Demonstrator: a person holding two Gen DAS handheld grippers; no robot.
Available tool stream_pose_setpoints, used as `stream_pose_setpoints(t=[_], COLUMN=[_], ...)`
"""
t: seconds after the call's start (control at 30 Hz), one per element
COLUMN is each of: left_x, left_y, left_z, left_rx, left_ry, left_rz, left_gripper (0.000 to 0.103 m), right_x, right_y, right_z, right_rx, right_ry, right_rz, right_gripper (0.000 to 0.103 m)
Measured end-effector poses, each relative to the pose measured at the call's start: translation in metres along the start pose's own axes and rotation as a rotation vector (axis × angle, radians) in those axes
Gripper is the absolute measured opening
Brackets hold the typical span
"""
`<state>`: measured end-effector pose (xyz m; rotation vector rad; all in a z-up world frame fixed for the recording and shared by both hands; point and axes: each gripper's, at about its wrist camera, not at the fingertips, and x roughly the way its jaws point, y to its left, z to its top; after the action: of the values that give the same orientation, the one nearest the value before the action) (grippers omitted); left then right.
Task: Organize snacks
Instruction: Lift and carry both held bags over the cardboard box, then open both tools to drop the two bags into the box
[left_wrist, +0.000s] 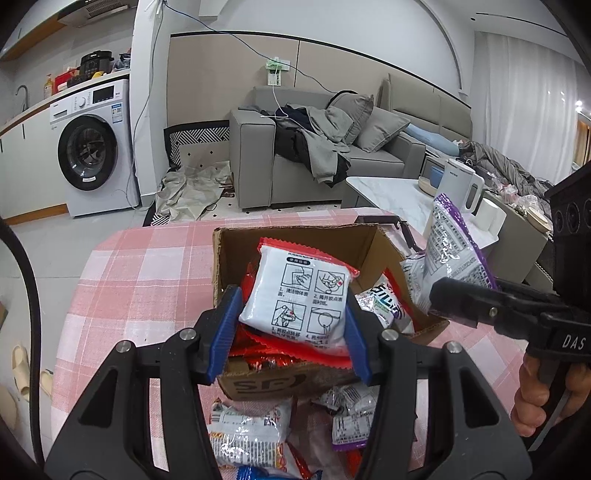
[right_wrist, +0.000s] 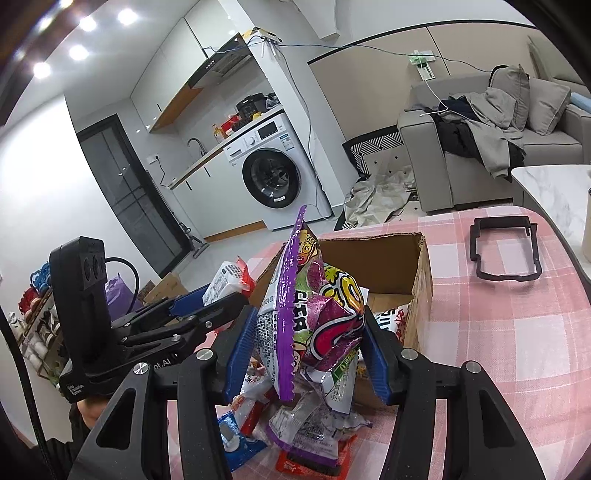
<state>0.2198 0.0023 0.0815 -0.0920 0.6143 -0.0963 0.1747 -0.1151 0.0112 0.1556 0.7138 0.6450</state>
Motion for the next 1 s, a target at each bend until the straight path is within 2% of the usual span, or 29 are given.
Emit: stream_pose_setpoints(t=[0.5,1.0], left_x=[0.049,0.079], left_y=[0.005,0.012], left_z=[0.001,-0.006], left_rx=[-0.005,-0.001], left_ry=[0.037,0.056], left_rz=[0.019,0.047], left_gripper=[0.050,0.050], right_x=[0.039,0.070], right_y=[-0.014,-0.026], right_z=[0.008,0.008], right_rx=[0.010,0.042], right_ry=[0.045,0.073], right_rz=[-0.020,-0.045], right_gripper=[0.055,0.055])
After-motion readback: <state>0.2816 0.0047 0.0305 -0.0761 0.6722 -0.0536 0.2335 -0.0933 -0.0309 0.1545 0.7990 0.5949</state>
